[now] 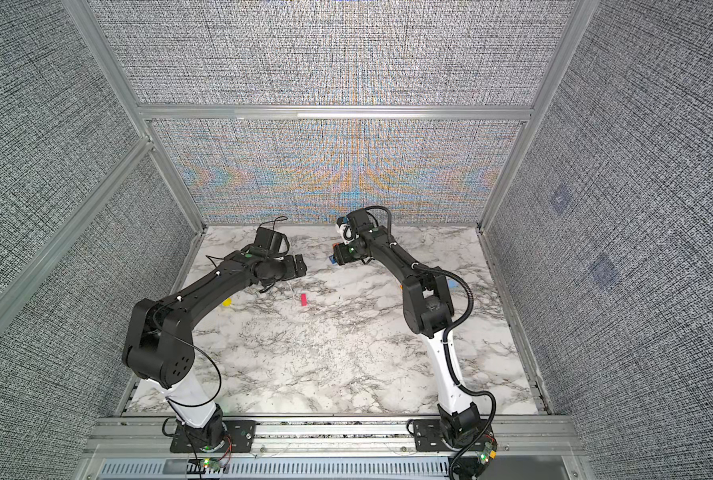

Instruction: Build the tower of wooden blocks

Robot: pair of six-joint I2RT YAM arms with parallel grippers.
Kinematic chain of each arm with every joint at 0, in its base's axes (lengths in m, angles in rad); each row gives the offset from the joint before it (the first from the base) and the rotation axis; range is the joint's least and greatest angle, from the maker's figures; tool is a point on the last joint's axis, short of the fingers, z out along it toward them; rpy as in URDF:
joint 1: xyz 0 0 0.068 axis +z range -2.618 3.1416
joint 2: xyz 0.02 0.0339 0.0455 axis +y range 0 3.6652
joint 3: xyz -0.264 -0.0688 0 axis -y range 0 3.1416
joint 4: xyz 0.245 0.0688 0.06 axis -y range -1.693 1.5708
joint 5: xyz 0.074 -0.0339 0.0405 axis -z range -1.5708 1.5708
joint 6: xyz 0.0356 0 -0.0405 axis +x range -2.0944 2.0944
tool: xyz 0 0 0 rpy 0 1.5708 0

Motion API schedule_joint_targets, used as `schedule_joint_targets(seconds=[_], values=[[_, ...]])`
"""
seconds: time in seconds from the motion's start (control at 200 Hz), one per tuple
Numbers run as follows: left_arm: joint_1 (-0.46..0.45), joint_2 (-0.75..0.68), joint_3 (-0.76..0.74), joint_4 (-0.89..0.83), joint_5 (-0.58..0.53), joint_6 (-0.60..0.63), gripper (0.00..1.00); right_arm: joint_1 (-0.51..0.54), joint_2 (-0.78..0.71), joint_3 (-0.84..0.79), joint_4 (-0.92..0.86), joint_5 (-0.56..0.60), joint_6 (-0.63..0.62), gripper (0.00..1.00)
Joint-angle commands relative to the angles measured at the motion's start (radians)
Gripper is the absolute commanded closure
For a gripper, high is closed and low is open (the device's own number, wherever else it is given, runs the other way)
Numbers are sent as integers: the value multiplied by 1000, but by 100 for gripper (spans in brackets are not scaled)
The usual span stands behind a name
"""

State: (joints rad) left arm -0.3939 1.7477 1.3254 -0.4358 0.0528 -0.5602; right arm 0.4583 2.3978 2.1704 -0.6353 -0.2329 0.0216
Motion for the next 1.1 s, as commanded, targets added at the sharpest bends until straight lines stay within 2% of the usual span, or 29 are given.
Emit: schedule_joint_targets(seconds=[0.0, 0.3, 0.61, 0.695, 0.845, 1.095], values=[[9, -13, -16, 61, 1, 16, 1, 4, 65, 101, -103, 46, -41, 36], [44, -5, -46, 98, 25, 11, 2, 27, 271, 375, -186, 66, -34, 28], [65, -13, -84, 127, 39, 5, 3, 34, 341, 446, -133, 58, -2, 22], [69, -9, -90, 135, 45, 2, 3, 32, 372, 507, -163, 45, 10, 21], [76, 5, -94, 151, 72, -4, 3, 27, 380, 517, -146, -6, 33, 18], [84, 26, -92, 158, 94, -7, 4, 24, 414, 549, -144, -58, 77, 20]])
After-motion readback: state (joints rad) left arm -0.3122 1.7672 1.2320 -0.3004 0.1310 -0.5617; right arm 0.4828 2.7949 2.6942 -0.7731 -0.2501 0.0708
